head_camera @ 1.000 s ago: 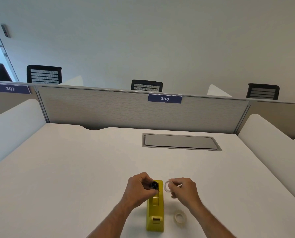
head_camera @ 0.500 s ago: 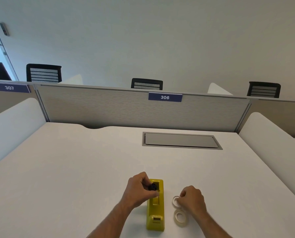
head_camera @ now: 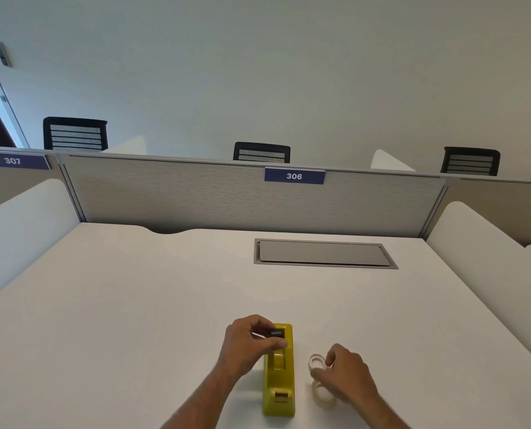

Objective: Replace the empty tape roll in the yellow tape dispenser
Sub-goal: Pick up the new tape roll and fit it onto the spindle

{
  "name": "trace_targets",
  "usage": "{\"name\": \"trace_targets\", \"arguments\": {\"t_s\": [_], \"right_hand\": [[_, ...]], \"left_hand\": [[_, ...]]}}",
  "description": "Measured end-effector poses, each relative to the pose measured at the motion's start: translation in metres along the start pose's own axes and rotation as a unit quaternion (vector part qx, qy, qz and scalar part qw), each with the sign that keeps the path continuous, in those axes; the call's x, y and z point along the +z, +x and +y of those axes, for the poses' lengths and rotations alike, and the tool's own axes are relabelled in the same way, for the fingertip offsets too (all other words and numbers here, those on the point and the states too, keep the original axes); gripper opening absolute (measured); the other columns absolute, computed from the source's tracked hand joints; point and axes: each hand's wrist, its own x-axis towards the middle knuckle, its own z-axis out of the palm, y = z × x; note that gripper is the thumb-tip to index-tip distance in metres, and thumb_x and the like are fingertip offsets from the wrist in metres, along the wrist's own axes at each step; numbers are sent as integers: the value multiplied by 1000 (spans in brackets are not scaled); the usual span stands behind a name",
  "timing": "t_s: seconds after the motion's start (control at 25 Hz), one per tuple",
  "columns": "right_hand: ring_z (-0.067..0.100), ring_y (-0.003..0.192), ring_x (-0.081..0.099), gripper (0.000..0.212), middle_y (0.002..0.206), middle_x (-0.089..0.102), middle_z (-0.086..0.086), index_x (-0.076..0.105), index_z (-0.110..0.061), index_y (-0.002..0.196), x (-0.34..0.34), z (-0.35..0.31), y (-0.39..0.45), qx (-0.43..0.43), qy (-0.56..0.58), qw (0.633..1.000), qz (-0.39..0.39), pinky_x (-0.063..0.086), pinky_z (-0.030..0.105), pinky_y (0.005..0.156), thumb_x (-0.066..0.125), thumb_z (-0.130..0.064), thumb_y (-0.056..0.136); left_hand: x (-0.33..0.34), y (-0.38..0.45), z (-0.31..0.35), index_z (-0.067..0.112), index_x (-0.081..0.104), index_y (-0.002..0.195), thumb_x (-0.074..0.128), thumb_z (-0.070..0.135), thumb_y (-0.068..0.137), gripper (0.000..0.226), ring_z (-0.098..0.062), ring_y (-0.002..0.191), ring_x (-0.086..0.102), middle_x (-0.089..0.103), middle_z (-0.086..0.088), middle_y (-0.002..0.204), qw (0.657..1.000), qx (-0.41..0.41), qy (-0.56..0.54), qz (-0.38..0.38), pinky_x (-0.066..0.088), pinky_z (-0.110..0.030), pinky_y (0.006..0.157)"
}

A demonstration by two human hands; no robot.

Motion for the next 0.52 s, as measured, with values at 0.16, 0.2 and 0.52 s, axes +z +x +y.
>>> {"name": "trace_targets", "arguments": {"t_s": [0.16, 0.2, 0.52], "right_hand": [[7, 79, 56, 59, 93, 58, -14, 44, -33, 91, 10, 0, -15, -26, -43, 998, -34, 41, 20, 62, 70, -65, 49], [8, 81, 56, 59, 95, 57, -13, 43, -33, 93, 11, -1, -17, -31, -48, 998, -37, 41, 20, 62, 71, -62, 50], [17, 73, 66, 40, 88, 67, 2, 60, -23, 90, 4, -13, -15, -27, 204, 979, 10, 58, 27, 55, 87, -36, 63]], "left_hand": [[0, -1, 2, 26, 77, 84, 95, 33, 60, 30, -10, 73, 75, 79, 10, 80, 999, -12, -23, 29, 63, -27, 68], [0, -1, 1, 26, 78, 85, 93, 31, 64, 27, -11, 74, 75, 79, 8, 81, 999, -10, -31, 29, 64, -28, 70], [1, -2, 2, 21, 78, 93, 84, 17, 76, 18, -16, 81, 77, 80, 2, 86, 996, -2, -82, 25, 64, -31, 73]]}}
